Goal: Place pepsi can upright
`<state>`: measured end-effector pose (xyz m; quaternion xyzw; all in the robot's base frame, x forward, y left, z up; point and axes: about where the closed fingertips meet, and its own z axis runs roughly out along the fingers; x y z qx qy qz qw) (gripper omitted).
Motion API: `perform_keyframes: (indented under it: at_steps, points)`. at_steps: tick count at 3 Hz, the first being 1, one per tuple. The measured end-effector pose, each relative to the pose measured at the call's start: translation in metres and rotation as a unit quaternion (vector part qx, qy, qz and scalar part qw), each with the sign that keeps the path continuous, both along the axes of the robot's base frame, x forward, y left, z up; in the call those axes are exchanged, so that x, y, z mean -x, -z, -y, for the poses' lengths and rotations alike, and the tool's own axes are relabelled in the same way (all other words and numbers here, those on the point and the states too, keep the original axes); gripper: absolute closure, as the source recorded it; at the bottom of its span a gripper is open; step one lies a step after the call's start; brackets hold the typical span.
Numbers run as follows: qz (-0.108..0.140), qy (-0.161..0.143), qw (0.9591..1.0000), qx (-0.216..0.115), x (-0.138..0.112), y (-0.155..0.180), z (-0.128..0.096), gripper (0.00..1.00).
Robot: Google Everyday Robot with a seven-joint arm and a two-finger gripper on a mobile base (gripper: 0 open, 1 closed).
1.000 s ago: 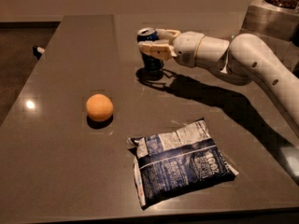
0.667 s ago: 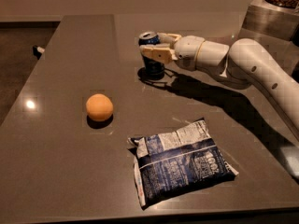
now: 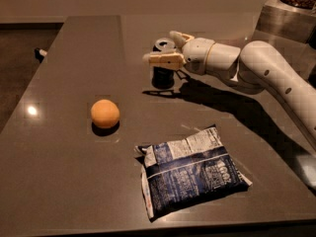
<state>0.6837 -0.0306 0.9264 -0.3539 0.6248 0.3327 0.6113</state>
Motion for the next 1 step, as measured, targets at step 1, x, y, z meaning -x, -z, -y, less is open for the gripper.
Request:
perform_keyframes:
  at_steps: [1]
  points:
    - [0.0, 0.0, 1.0, 0.0, 0.0, 0.0, -0.0001, 0.0]
